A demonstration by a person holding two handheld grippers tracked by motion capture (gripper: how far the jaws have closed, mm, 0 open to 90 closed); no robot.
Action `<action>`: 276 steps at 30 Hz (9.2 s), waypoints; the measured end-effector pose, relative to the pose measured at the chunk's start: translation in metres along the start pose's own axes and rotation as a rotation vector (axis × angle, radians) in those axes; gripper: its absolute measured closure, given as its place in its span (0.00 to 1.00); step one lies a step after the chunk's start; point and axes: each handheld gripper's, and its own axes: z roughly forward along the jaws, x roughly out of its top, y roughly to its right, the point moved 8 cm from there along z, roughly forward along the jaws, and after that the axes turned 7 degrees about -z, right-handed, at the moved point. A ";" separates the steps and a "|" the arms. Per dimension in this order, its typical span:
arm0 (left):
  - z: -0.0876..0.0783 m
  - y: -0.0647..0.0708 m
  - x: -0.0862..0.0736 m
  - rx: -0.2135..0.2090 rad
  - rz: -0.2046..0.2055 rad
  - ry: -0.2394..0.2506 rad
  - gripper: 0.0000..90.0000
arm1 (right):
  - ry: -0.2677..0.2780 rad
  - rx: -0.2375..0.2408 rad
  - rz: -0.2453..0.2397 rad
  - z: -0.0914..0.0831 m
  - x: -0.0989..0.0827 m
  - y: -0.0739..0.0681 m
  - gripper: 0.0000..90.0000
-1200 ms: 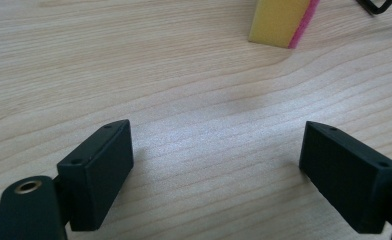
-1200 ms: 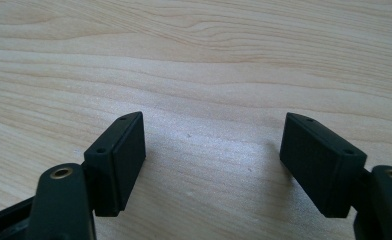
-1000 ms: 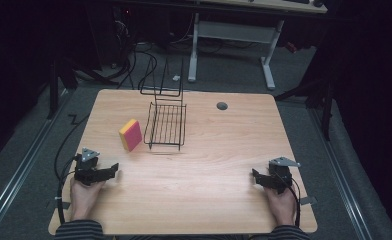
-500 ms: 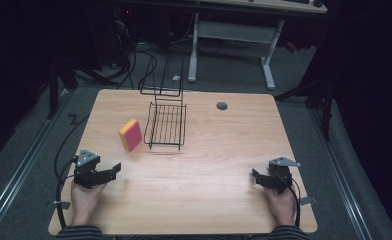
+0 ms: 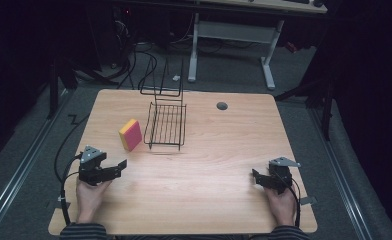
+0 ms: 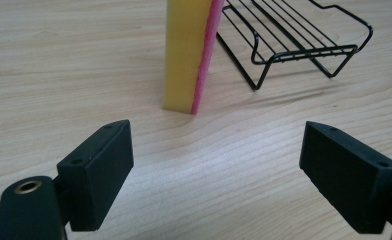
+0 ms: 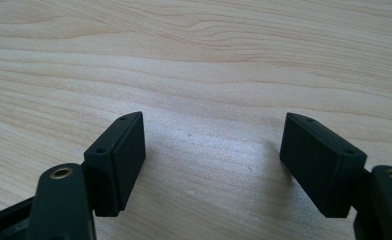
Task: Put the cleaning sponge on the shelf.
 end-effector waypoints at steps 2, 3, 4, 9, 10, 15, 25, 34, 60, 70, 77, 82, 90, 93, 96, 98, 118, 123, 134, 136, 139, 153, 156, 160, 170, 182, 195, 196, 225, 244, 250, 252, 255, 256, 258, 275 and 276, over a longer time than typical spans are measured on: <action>0.000 0.003 0.004 0.000 0.005 0.009 0.16 | 0.000 0.000 0.000 0.000 0.000 0.000 0.29; 0.000 0.003 0.004 0.000 0.005 0.009 0.16 | 0.000 0.000 0.000 0.000 0.000 0.000 0.29; 0.001 0.005 0.008 0.003 0.016 0.006 0.16 | 0.000 0.001 -0.001 0.000 0.000 0.000 0.29; 0.004 0.007 0.018 0.022 0.038 0.014 0.16 | 0.000 0.002 -0.004 0.000 0.000 0.000 0.29; 0.004 0.007 0.018 0.022 0.038 0.014 0.16 | 0.000 0.002 -0.004 0.000 0.000 0.000 0.29; 0.013 0.005 0.030 0.032 0.026 0.016 0.16 | 0.000 0.002 -0.004 0.000 0.000 0.000 0.29; 0.029 -0.002 0.053 0.058 0.038 0.027 0.18 | 0.000 0.002 -0.004 0.000 0.000 0.000 0.29; 0.045 -0.005 0.057 0.060 0.028 0.036 0.20 | 0.000 0.003 -0.005 0.000 0.000 0.000 0.29; 0.077 -0.019 0.046 0.056 0.018 0.011 0.42 | 0.000 0.004 -0.007 -0.001 0.000 0.000 0.29; 0.082 -0.020 0.043 0.035 0.033 0.014 0.57 | 0.000 0.004 -0.008 -0.001 0.000 0.000 0.29; 0.082 -0.018 0.042 0.021 0.050 0.015 0.67 | 0.000 0.004 -0.008 -0.001 -0.001 0.000 0.29; 0.080 -0.016 0.042 0.028 0.066 0.012 0.69 | 0.000 0.004 -0.007 -0.001 0.000 0.000 0.29; 0.072 -0.010 0.047 0.016 0.084 0.038 0.69 | -0.001 0.005 -0.008 -0.001 -0.001 0.000 0.29; 0.068 -0.007 0.048 0.011 0.090 0.038 0.70 | -0.001 0.005 -0.007 -0.001 -0.001 0.000 0.29; 0.062 -0.004 0.051 -0.001 0.096 0.052 0.70 | -0.001 0.005 -0.007 -0.001 -0.001 0.000 0.29; 0.056 -0.001 0.055 -0.025 0.077 0.068 0.70 | -0.001 0.005 -0.008 -0.001 -0.001 0.000 0.29; 0.025 0.018 0.072 -0.095 0.067 0.121 0.70 | 0.000 0.005 -0.008 -0.001 -0.001 0.000 0.29; 0.023 0.025 0.076 -0.110 0.079 0.128 0.70 | 0.000 0.005 -0.007 -0.001 -0.001 0.000 0.29; 0.025 0.048 0.090 -0.160 0.103 0.143 0.70 | 0.000 0.007 -0.009 -0.001 -0.001 -0.001 0.29; 0.028 0.051 0.090 -0.156 0.111 0.140 0.70 | 0.000 0.007 -0.009 -0.001 -0.001 -0.001 0.29; 0.035 0.057 0.090 -0.173 0.114 0.131 0.71 | 0.002 0.006 -0.016 -0.001 -0.001 0.000 0.29; 0.062 0.076 0.099 -0.170 0.154 0.120 0.70 | 0.001 0.008 -0.015 -0.001 -0.001 0.000 0.29; 0.075 0.083 0.100 -0.164 0.186 0.107 0.70 | 0.001 0.009 -0.015 -0.001 -0.001 0.000 0.29; 0.089 0.089 0.101 -0.149 0.214 0.099 0.70 | 0.001 0.009 -0.016 -0.001 -0.001 0.000 0.29; 0.117 0.083 0.097 -0.096 0.199 0.088 0.70 | 0.001 0.009 -0.016 -0.001 -0.001 0.000 0.29; 0.141 0.082 0.098 -0.058 0.202 0.052 0.69 | 0.001 0.009 -0.016 -0.001 -0.001 0.000 0.29; 0.146 0.078 0.094 -0.035 0.198 0.030 0.63 | 0.001 0.009 -0.016 -0.001 -0.001 0.000 0.29; 0.146 0.078 0.095 -0.034 0.201 0.030 0.63 | 0.001 0.009 -0.016 -0.001 -0.001 0.000 0.29; 0.115 0.074 0.083 -0.062 0.146 0.020 0.19 | 0.001 0.009 -0.017 -0.001 -0.001 -0.001 0.29; 0.087 0.066 0.077 -0.071 0.127 0.037 0.18 | 0.001 0.010 -0.017 -0.001 -0.001 -0.001 0.29; 0.076 0.065 0.080 -0.073 0.124 0.052 0.19 | 0.002 0.010 -0.017 -0.001 -0.001 -0.001 0.29; 0.074 0.065 0.080 -0.073 0.122 0.055 0.19 | 0.002 0.010 -0.017 -0.001 -0.001 -0.001 0.29; 0.069 0.063 0.080 -0.086 0.104 0.063 0.19 | 0.002 0.009 -0.017 -0.001 -0.001 -0.001 0.29; 0.067 0.062 0.080 -0.085 0.099 0.067 0.19 | 0.002 0.009 -0.017 -0.001 -0.001 -0.001 0.29; 0.063 0.060 0.079 -0.085 0.093 0.072 0.19 | 0.002 0.009 -0.017 -0.001 -0.001 -0.001 0.29; 0.032 0.047 0.087 -0.072 0.080 0.110 0.19 | 0.001 0.009 -0.017 -0.001 -0.001 -0.001 0.29; 0.030 0.047 0.087 -0.070 0.080 0.112 0.19 | 0.002 0.009 -0.017 -0.001 -0.001 -0.001 0.29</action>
